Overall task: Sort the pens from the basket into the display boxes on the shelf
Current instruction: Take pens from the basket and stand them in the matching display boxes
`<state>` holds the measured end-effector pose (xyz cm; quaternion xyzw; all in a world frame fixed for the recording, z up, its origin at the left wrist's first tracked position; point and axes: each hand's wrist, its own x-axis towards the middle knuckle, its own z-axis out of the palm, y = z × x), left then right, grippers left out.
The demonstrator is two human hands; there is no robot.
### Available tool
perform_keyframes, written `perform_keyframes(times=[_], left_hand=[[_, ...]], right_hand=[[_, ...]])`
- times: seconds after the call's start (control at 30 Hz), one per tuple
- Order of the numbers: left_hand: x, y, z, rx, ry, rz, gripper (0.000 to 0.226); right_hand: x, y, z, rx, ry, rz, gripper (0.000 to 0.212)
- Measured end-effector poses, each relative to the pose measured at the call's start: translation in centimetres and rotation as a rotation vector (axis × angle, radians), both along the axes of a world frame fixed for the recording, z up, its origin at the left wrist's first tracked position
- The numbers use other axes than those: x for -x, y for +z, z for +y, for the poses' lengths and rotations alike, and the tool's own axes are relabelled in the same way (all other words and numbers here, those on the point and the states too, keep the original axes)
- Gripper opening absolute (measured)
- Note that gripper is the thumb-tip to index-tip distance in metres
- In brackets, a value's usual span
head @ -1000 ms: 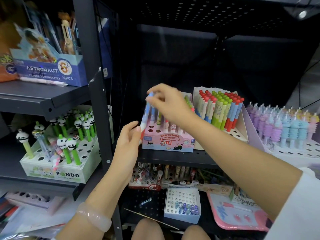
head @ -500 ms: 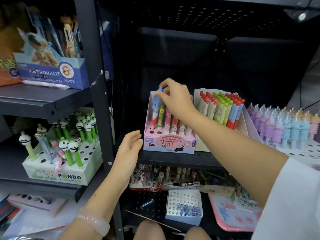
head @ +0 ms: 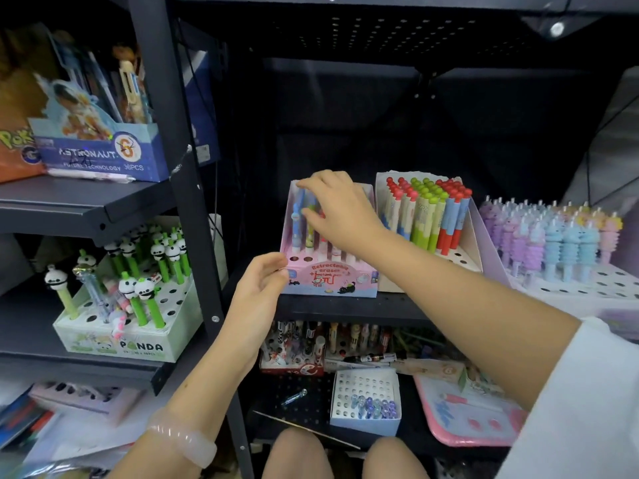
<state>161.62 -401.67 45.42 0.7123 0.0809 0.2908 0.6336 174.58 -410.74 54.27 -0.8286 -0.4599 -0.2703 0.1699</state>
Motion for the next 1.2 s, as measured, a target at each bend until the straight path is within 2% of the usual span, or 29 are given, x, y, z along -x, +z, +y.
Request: perform_keyframes(times=[0.17,0.27,0.4,0.53,0.7,0.83,1.0,1.2], left_hand=[[-0.3,-0.4,-6.3,-0.046,-0.167,-0.013,0.023],[-1.2,-2.1,-12.3,-0.036,-0.34,0.084,0.023],[-2.1,-4.9,-21.4,-0.035,-0.575,0.181,0.022],[-2.6,-7.3,-29.3,-0.042,-0.788,0.247,0.018],[-3.9,-11.1,-35.3,-0.309,-0.984,0.438,0.014],[-4.9,-13.5,-36.8,-0.563,-1.051,0.579,0.025],[-5.6,-14.5,-37.4,-0.677,-1.066,0.647,0.026],[-6.4,-14.1,-38.1,-0.779,-1.131,0.627,0.03]], right_hand=[[2.7,0.2,-8.0,0.005,0.135,0.092,0.025],[4.6,-1.7,-15.4,-0.036,0.103,0.285,0.024],[6.4,-6.3,-26.5,-0.056,-0.11,0.574,0.021],[7.8,-11.9,-37.0,0.148,-0.325,0.8,0.022],[9.2,-20.4,-45.8,0.313,-0.519,0.98,0.027],[9.2,-27.0,-48.7,0.428,-0.598,1.153,0.029],[7.3,-33.4,-46.8,0.514,-0.649,1.207,0.03],[6.8,-37.9,-43.0,0.493,-0.745,1.189,0.032]])
